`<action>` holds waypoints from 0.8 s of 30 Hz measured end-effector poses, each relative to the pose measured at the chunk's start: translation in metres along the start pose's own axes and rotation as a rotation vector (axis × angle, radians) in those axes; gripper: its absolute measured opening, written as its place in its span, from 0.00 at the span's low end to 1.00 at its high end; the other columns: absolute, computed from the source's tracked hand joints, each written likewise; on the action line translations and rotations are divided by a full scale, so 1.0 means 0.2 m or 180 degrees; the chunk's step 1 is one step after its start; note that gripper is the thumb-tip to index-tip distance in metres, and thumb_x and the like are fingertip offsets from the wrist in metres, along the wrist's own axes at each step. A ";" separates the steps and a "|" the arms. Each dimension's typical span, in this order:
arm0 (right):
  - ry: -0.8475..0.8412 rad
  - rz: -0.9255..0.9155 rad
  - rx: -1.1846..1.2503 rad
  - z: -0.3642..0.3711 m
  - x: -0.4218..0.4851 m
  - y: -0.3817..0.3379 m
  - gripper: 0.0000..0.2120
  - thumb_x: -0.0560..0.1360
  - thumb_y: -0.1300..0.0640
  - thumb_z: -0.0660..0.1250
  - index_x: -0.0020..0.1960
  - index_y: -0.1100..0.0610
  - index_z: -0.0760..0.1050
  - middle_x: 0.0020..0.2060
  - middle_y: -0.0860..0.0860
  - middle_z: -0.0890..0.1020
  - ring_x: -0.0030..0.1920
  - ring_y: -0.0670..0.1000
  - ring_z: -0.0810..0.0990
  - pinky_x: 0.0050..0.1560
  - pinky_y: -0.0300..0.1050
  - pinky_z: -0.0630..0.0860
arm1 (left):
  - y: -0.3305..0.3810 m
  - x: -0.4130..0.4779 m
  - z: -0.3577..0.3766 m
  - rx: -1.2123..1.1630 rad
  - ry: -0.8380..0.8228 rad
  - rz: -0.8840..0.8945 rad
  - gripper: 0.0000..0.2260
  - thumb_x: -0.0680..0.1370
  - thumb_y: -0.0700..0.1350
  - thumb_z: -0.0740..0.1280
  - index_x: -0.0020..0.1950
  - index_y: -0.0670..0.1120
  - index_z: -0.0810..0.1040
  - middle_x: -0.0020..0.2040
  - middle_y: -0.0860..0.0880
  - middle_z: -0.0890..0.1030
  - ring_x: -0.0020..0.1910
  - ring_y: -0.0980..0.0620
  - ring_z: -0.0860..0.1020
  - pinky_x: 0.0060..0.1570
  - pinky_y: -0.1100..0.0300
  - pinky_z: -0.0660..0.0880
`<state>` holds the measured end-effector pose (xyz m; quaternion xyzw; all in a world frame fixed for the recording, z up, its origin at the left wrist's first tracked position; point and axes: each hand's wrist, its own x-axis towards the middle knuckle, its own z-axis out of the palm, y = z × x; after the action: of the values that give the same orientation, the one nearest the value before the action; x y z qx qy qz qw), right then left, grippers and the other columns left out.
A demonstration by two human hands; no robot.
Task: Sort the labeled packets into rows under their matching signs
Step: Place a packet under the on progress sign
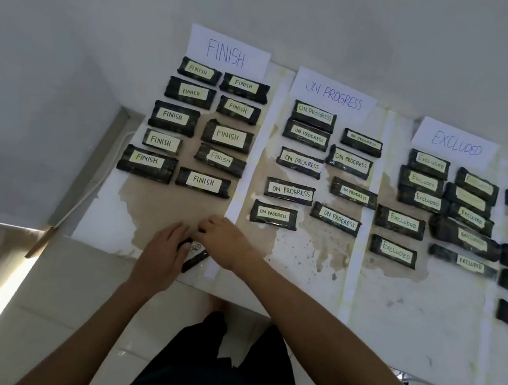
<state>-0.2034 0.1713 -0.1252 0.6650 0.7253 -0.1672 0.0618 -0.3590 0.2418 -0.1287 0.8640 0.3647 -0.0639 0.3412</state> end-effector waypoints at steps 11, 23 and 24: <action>0.0106 0.1277 0.0563 -0.04 -0.60 0.26 0.30 0.66 0.50 0.70 0.66 0.56 0.69 0.58 0.58 0.76 0.56 0.58 0.74 0.56 0.51 0.71 | 0.33 0.08 0.02 0.0144 0.0114 0.0887 0.24 0.78 0.54 0.49 0.67 0.42 0.69 0.69 0.41 0.69 0.69 0.42 0.65 0.68 0.49 0.61; -0.0083 0.2759 0.0698 0.05 -0.86 0.61 0.30 0.70 0.50 0.70 0.69 0.54 0.66 0.62 0.56 0.72 0.62 0.59 0.71 0.58 0.54 0.70 | 0.55 0.11 0.35 0.0689 -0.0618 0.1460 0.21 0.74 0.45 0.60 0.67 0.44 0.69 0.68 0.43 0.70 0.70 0.44 0.64 0.68 0.46 0.63; -0.0023 0.2751 0.0745 0.07 -0.86 0.62 0.31 0.70 0.50 0.70 0.70 0.54 0.65 0.62 0.55 0.72 0.62 0.58 0.71 0.58 0.54 0.70 | 0.55 0.12 0.37 0.0719 -0.0636 0.1455 0.21 0.74 0.44 0.61 0.67 0.44 0.68 0.69 0.43 0.69 0.69 0.43 0.64 0.69 0.46 0.63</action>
<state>-0.0637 0.0117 -0.1046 0.9089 0.3568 -0.2092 0.0529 -0.2577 0.1540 -0.1329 0.9459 0.1152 -0.1105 0.2826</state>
